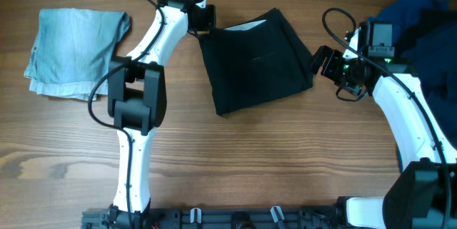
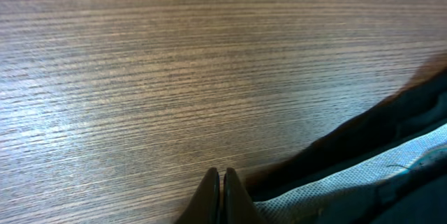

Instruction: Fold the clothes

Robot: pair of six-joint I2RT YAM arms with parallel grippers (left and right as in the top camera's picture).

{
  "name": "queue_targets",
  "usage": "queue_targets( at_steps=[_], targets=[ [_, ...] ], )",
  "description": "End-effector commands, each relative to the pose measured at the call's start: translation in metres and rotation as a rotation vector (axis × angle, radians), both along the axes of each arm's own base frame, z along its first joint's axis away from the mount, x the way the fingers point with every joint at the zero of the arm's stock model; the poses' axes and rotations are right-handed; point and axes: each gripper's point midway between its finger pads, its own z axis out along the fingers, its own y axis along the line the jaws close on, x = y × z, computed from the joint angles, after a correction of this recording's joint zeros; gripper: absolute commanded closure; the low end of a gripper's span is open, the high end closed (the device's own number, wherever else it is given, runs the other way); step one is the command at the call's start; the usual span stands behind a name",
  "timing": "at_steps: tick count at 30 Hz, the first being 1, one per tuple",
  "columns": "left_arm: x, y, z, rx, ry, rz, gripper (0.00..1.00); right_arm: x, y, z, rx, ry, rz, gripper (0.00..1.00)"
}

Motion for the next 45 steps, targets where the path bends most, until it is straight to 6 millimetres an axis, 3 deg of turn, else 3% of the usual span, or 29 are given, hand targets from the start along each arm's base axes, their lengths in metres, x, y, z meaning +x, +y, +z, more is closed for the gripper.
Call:
queue_targets(
  at_steps=[1,7,10,14,17,21,23,26,29,31,33,38,42,45],
  targets=[
    [-0.019,0.004,-0.053,0.021,0.129,-0.008,0.96,0.000,0.002,-0.002,0.021,0.010,-0.008,0.00],
    [-0.049,0.009,-0.048,0.022,0.258,0.033,0.96,0.000,0.002,-0.002,0.020,0.010,-0.008,0.01],
    [-0.079,0.014,-0.039,0.018,0.386,0.120,0.96,0.000,0.002,-0.002,0.020,0.010,-0.008,0.00],
    [-0.131,-0.008,-0.028,-0.067,0.602,0.080,0.96,0.000,0.002,-0.002,0.021,0.010,-0.008,0.00],
    [-0.174,0.003,-0.024,-0.004,0.779,0.110,0.96,0.000,0.002,-0.002,0.020,0.010,-0.008,0.00],
    [-0.192,0.032,-0.014,0.102,0.842,0.154,0.96,0.000,0.002,-0.002,0.020,0.010,-0.008,0.00],
    [-0.191,0.037,-0.006,0.096,0.839,0.166,0.94,0.000,0.002,-0.002,0.020,0.010,-0.008,0.00],
    [-0.181,0.045,0.023,0.076,0.767,0.182,0.89,0.000,0.002,-0.002,0.020,0.010,-0.008,0.00],
    [-0.154,0.051,0.069,0.081,0.560,0.186,0.76,0.000,0.002,-0.002,0.020,0.010,-0.008,0.00],
    [-0.128,0.044,0.095,0.054,0.383,0.097,0.38,0.000,0.002,-0.002,0.020,0.010,-0.008,0.00],
    [-0.104,0.033,0.107,0.039,0.249,0.019,0.04,0.000,0.002,-0.002,0.020,0.010,-0.008,0.00],
    [-0.077,-0.008,0.096,-0.019,0.104,-0.279,0.00,0.000,0.002,-0.002,0.020,0.010,-0.008,0.00],
    [-0.083,-0.038,0.069,-0.010,0.112,-0.426,0.00,0.000,0.002,-0.002,0.020,0.010,-0.008,0.00],
    [-0.090,-0.061,0.060,0.006,0.110,-0.492,0.00,0.000,0.002,-0.002,0.020,0.010,-0.008,0.00]
  ],
)
